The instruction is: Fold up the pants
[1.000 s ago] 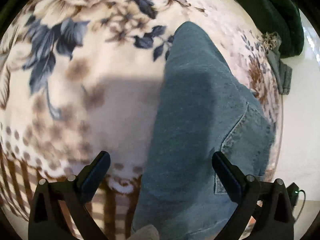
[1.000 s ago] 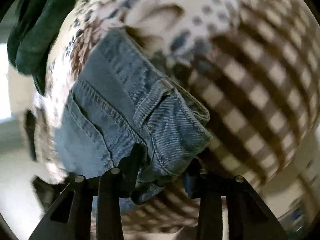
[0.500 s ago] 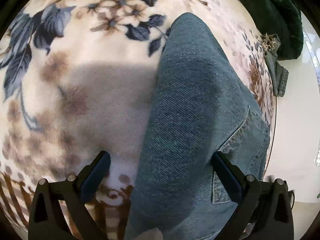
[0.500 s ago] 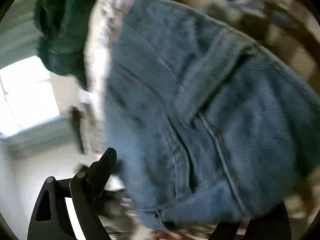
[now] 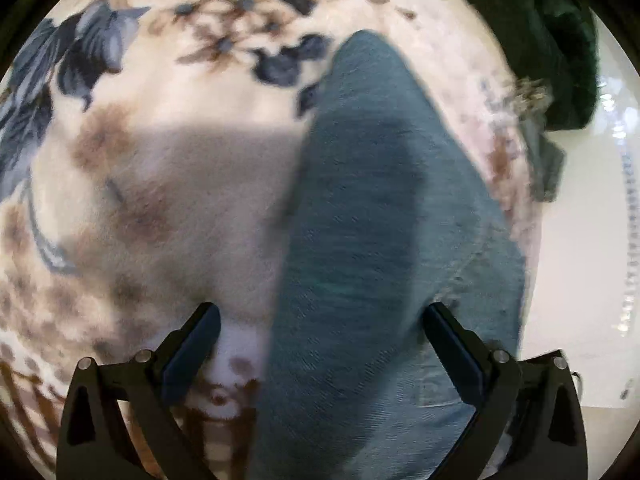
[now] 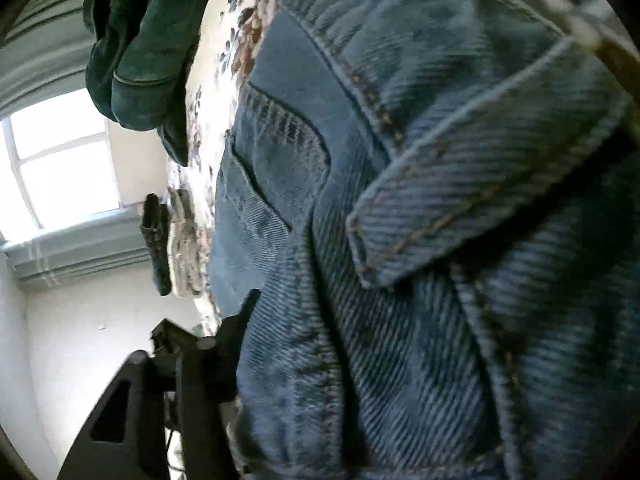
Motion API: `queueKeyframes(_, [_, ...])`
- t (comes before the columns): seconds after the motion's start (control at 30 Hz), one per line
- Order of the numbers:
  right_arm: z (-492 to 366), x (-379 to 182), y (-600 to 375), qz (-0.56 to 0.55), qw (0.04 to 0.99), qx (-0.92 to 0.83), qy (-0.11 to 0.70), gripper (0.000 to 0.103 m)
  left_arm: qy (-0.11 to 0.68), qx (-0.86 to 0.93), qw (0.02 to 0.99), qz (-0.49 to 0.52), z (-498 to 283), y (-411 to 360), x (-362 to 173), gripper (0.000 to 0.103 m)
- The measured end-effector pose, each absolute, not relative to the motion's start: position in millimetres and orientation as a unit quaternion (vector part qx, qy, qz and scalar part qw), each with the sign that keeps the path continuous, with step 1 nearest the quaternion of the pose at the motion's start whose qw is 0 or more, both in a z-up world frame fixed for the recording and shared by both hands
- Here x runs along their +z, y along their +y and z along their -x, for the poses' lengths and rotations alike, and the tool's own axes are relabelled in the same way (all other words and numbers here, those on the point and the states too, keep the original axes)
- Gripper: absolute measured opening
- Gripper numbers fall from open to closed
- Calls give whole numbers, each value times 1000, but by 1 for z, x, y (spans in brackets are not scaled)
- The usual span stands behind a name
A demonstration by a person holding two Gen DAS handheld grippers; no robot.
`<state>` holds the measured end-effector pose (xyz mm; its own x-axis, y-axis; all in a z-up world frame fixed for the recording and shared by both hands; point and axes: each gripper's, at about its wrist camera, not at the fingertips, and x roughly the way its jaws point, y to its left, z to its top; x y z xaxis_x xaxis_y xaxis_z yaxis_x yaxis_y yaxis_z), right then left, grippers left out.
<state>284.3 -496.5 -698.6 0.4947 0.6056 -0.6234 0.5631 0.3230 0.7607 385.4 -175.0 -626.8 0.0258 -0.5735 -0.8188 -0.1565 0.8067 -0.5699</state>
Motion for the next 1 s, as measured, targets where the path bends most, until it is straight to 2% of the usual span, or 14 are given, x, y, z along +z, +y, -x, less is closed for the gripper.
queueKeyframes(0.03, [-287,-698,-494,-574,643,10,507,48,670,-172,666,278,-385,-175,-622,70])
queueKeyframes(0.13, [-290,-688,-489,-561,651,-2,511,40,667,-175,671,272,-385,-173,-610,47])
queueKeyframes(0.23, [-294,-670,-483,-544,664,-6,513,36,657,-182,669,296,-382,-162,-600,34])
queueKeyframes(0.3, [-291,-659,-487,-540,669,-4,510,35,650,-188,671,302,-381,-159,-590,31])
queueKeyframes(0.53, [-289,-608,-493,-518,692,14,503,33,642,-188,680,299,-384,-160,-555,28])
queueKeyframes(1.0, [-338,-512,-471,-476,720,74,499,33,603,-172,712,318,-420,-123,-463,28])
